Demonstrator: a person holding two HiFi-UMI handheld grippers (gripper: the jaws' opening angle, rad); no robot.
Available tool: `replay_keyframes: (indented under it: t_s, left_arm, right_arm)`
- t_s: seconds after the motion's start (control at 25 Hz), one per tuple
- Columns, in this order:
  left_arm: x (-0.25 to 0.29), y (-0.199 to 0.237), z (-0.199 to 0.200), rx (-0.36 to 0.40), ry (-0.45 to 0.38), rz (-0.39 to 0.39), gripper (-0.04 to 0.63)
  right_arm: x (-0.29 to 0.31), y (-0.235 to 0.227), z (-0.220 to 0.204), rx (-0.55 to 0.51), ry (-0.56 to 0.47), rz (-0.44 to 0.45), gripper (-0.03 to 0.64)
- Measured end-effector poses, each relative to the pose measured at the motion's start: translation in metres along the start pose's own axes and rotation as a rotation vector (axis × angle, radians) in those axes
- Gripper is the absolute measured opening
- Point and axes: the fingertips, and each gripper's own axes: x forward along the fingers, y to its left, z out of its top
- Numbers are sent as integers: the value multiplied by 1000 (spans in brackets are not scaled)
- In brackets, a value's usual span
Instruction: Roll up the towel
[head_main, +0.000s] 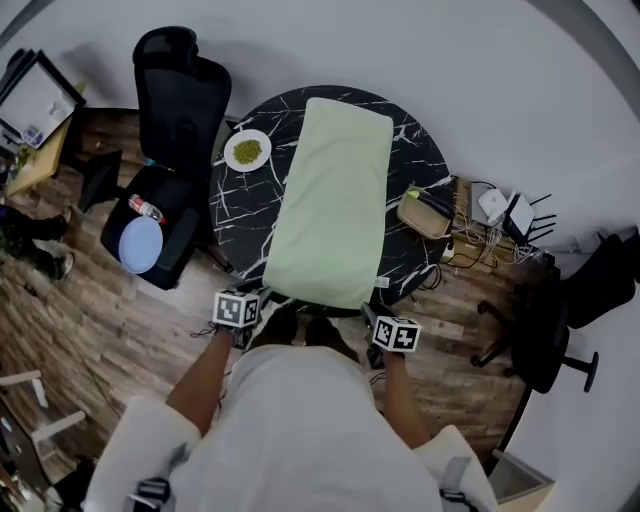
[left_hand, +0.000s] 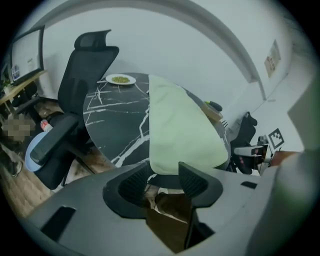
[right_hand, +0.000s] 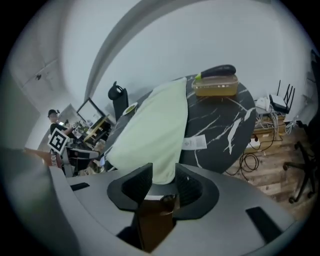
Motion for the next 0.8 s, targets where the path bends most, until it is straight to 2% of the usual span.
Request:
replay_keyframes:
  t_s: [0.2, 0.4, 0.48, 0.6, 0.64, 0.76, 0.8]
  left_arm:
    - [16, 13, -1, -53, 29, 17, 158]
    - [34, 12, -2, -45, 97, 15, 158]
    - [38, 11, 0, -31, 103, 26, 138]
    - [39, 13, 4, -9, 116, 83, 88]
    - [39, 13, -1, -8, 142, 102, 74]
    - [33, 5, -36, -65, 311, 110, 43]
    - [33, 4, -36, -57, 322, 112, 35]
  right_arm:
    - [18, -5, -14, 58, 60, -7, 130]
    - [27, -9, -14, 84, 84, -28, 118]
    - [28, -12, -14, 84, 95, -46, 80]
    - [28, -14, -14, 76, 109, -66, 66]
    - [28, -15, -14, 64, 116, -77, 60]
    - [29, -16, -15, 12, 139, -106, 37]
    - [29, -17, -15, 5, 143, -109, 28]
